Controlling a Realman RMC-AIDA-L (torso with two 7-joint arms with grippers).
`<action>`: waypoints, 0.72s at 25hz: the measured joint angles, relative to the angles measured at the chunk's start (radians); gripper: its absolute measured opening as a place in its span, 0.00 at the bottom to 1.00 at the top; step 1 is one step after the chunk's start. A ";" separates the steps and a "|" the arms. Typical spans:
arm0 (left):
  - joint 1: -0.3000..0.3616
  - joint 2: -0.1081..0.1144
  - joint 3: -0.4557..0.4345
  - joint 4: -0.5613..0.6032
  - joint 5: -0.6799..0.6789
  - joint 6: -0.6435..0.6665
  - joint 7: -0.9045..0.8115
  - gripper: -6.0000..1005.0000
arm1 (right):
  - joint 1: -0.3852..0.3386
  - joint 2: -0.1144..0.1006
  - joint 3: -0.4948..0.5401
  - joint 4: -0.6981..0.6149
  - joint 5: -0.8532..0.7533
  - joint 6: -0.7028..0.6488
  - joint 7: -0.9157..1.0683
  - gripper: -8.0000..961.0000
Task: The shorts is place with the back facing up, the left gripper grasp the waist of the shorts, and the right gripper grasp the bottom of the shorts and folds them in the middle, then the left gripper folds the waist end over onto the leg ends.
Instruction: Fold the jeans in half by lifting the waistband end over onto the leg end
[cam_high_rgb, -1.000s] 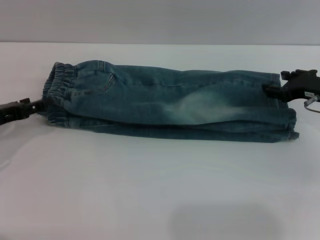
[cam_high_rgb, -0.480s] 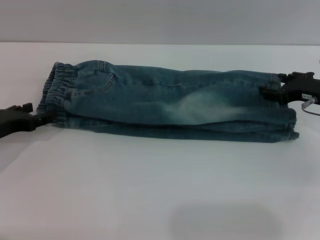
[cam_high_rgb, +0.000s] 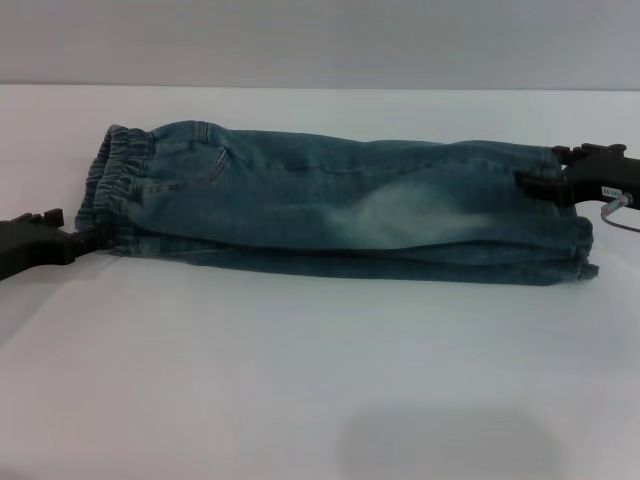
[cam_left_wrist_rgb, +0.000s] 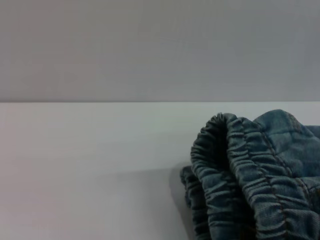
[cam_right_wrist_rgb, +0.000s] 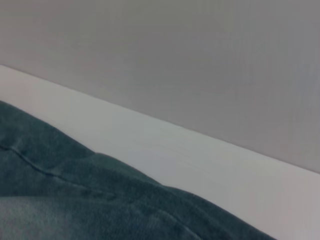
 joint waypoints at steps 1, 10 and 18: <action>-0.003 0.000 0.000 -0.004 0.000 -0.002 0.002 0.82 | 0.000 0.000 0.000 0.000 0.003 0.000 -0.001 0.68; -0.028 0.000 0.002 -0.024 0.000 -0.005 0.007 0.82 | -0.001 0.000 0.001 0.000 0.005 0.009 -0.003 0.68; -0.035 0.000 0.013 -0.035 -0.002 -0.008 0.004 0.82 | -0.001 0.000 0.002 0.001 0.012 0.013 -0.004 0.68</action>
